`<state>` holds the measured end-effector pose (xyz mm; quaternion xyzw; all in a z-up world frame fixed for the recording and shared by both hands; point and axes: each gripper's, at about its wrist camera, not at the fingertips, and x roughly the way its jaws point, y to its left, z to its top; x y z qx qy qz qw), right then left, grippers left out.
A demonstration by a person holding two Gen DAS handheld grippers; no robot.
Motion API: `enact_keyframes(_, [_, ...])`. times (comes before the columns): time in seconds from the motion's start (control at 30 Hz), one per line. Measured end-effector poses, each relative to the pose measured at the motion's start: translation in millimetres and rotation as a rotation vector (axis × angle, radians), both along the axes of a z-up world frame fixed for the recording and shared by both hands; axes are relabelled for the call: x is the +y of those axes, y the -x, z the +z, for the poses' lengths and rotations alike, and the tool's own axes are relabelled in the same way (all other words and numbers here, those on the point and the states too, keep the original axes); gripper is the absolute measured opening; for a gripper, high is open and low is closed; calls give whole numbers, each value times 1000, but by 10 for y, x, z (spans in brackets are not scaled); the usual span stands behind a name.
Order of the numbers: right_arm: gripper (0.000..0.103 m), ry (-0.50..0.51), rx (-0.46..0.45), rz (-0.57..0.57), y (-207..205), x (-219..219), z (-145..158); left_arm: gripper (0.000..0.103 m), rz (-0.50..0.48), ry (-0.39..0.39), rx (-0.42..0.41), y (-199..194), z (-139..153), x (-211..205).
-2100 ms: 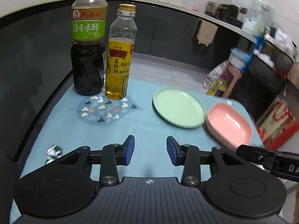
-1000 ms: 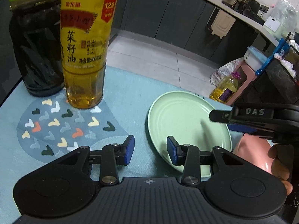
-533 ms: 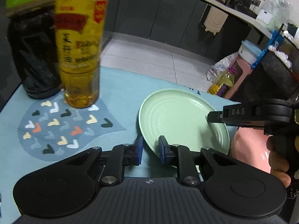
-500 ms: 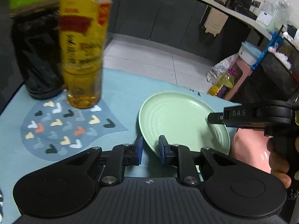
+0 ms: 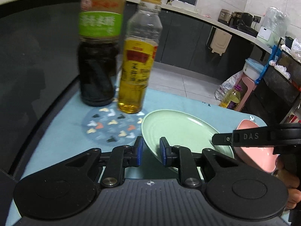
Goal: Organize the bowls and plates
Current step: 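Lift the green plate and carry it toward the bowl stack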
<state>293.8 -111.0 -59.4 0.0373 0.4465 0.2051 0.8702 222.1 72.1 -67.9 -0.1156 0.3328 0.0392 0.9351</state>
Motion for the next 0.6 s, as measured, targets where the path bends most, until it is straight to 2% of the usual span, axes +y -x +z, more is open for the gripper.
enact_keyframes(0.23, [0, 1, 1, 28, 385, 130, 15, 17, 21, 7, -1, 356, 1, 139])
enact_keyframes(0.6, [1, 3, 8, 71, 747, 334, 26, 17, 56, 46, 25, 687, -79, 380])
